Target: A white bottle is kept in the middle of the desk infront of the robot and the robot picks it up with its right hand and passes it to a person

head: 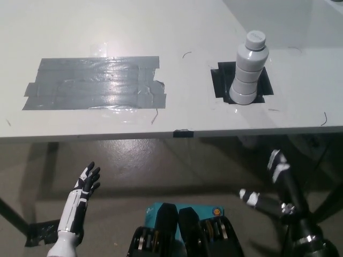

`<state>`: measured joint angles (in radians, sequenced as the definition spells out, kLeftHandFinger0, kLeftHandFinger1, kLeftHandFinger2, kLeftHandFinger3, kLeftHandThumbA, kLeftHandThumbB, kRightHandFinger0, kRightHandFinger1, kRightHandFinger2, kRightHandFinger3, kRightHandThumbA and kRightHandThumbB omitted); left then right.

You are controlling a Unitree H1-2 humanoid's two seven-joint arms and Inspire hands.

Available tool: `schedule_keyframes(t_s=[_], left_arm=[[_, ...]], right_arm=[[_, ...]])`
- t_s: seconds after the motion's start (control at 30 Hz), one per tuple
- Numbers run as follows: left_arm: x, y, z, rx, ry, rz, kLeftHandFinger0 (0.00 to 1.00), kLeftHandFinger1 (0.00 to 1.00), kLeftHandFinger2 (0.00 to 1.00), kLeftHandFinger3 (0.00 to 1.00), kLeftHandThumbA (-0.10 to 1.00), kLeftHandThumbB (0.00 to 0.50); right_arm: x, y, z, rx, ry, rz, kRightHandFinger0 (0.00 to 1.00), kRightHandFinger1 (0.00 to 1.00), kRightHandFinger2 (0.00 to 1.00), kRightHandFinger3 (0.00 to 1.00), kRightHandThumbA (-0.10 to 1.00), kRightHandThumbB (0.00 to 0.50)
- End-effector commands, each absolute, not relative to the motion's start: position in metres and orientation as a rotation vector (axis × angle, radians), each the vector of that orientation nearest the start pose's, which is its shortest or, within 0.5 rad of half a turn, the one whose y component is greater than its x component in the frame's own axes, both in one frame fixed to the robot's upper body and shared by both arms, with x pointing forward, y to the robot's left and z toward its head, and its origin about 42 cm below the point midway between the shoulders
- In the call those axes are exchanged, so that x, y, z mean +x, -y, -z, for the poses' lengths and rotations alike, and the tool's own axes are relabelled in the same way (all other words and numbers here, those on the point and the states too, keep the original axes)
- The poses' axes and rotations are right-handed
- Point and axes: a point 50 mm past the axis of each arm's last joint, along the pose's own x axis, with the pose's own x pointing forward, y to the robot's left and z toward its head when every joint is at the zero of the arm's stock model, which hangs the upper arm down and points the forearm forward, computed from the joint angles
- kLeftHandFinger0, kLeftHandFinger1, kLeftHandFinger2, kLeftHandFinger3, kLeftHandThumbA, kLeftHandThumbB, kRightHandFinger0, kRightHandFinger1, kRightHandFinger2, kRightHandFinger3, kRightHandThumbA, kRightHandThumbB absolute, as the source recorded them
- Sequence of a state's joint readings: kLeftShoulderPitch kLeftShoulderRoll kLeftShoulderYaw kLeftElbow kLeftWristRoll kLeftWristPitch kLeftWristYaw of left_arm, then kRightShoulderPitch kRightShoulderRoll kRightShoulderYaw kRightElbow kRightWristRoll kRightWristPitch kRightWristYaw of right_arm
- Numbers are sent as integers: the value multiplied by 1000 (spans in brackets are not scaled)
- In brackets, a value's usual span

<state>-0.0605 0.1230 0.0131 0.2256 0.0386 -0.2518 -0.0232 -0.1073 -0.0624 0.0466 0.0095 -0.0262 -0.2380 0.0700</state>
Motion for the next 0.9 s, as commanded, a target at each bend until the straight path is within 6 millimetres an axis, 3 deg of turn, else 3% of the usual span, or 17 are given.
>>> schedule_keyframes(t_s=[0.0,0.07,0.23,0.3,0.43,0.53,0.6,0.67,0.87], left_arm=[[302,-257,-78,178,141,29,1000,1000,1000,1000,992,38],[301,-256,-77,172,139,29,1000,1000,1000,1000,987,41],[302,-256,-79,166,144,32,1000,1000,1000,1000,989,49],[304,-256,-80,172,146,35,1000,1000,1000,1000,998,53],[304,-255,-80,167,149,34,1000,1000,1000,1000,1000,57],[304,-255,-81,169,150,38,1000,1000,1000,1000,1000,56],[304,-254,-81,160,154,39,1000,1000,1000,1000,1000,38],[304,-254,-82,171,157,39,1000,1000,1000,1000,1000,50],[305,-254,-83,156,149,37,1000,1000,1000,1000,1000,62]], right_arm=[[330,207,-194,-111,520,-62,1000,1000,1000,1000,1000,357],[342,209,-207,-113,548,-41,1000,1000,1000,1000,1000,379],[368,215,-228,-121,565,2,1000,1000,1000,1000,1000,382],[384,217,-238,-120,568,13,1000,1000,1000,1000,1000,355],[410,219,-249,-133,535,40,1000,1000,1000,1000,1000,375],[426,220,-250,-132,497,55,1000,1000,1000,1000,1000,348],[450,222,-246,-141,429,68,1000,1000,1000,1000,1000,373],[462,221,-245,-130,388,61,1000,1000,1000,1000,1000,408],[487,217,-238,-136,315,61,1000,1000,1000,1000,1000,397]])
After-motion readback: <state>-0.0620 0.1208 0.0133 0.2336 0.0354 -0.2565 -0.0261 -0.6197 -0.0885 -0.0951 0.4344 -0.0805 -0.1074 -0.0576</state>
